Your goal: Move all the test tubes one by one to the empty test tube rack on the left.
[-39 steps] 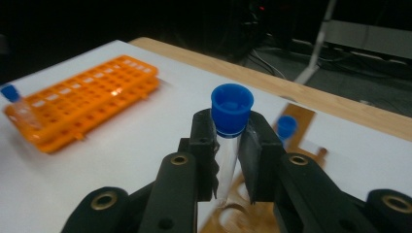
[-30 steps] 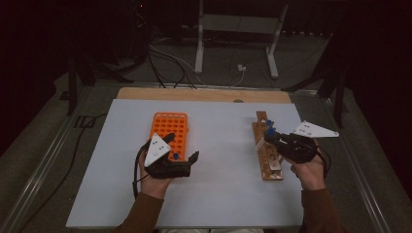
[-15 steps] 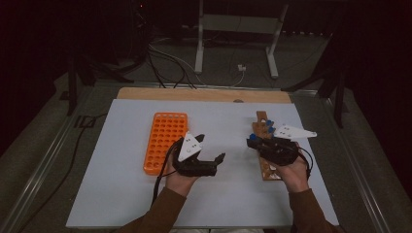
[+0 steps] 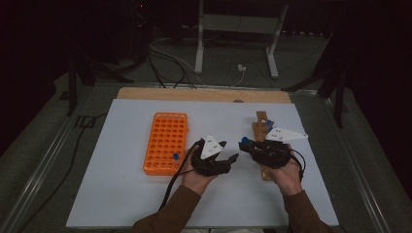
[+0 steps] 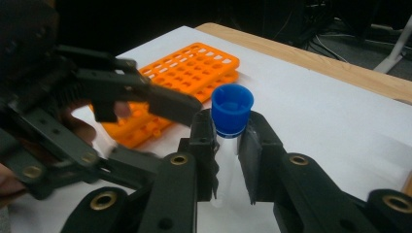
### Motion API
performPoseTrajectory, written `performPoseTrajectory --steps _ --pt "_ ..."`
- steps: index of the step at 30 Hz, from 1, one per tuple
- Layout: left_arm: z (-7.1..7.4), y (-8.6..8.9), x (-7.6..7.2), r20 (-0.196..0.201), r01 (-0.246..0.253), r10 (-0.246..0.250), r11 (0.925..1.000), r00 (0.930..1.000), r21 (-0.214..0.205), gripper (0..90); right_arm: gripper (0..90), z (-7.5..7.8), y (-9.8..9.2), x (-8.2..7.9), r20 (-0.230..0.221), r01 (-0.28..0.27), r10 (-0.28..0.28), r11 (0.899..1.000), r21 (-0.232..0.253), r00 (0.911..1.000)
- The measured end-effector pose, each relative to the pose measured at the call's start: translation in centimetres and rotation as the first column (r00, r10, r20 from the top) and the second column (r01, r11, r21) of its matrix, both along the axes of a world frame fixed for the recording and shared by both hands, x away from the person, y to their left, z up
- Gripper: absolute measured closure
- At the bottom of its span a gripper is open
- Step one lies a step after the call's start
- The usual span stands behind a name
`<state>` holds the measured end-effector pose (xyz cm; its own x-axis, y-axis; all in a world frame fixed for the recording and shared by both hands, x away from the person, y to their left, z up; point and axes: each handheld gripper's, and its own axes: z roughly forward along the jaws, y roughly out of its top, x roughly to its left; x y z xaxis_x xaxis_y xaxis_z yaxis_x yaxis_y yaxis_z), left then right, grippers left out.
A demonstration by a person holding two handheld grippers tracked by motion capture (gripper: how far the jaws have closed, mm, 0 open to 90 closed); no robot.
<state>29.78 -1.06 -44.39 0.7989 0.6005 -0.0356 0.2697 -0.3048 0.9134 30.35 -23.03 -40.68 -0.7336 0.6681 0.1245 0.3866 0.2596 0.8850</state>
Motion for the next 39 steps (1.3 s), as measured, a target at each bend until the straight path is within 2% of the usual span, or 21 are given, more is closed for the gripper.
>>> performPoseTrajectory --steps 5,11,17,25,30,33,39 --pt "-0.2 -0.4 0.2 -0.002 0.020 -0.020 0.9998 0.9998 -0.005 59.5 76.7 0.0 0.3 -0.1 -0.004 -0.011 0.011 1.000 0.006 0.9999" --pt "-0.3 -0.5 0.3 0.000 0.040 -0.040 0.9990 0.9992 -0.019 66.9 76.6 -0.2 0.7 -0.2 -0.014 -0.027 0.027 1.000 0.004 0.9995" --pt "-0.3 -0.5 0.2 0.007 0.051 -0.051 0.9987 0.9987 -0.011 76.1 76.6 -0.3 0.9 -0.1 -0.017 -0.035 0.035 0.999 0.004 0.9992" --pt "-0.3 -0.6 0.2 0.009 0.059 -0.059 0.9982 0.9982 -0.011 78.0 75.3 -0.3 0.8 -0.1 -0.016 -0.049 0.049 0.999 0.006 0.9986" --pt "-0.3 -0.4 0.3 -0.005 0.040 -0.040 0.9992 0.9992 -0.010 78.1 58.8 0.0 0.2 -0.2 -0.004 -0.077 0.077 0.996 0.047 0.9970" --pt "-0.3 -0.1 0.3 -0.010 0.032 -0.032 0.9994 0.9994 -0.017 78.1 52.3 0.2 -0.1 -0.2 0.005 -0.084 0.084 0.995 0.062 0.9965" --pt "-0.4 0.9 0.3 -0.023 0.022 -0.023 0.9990 0.9995 -0.040 78.2 32.5 0.6 -0.9 -0.2 0.024 -0.066 0.065 0.995 0.077 0.9976"
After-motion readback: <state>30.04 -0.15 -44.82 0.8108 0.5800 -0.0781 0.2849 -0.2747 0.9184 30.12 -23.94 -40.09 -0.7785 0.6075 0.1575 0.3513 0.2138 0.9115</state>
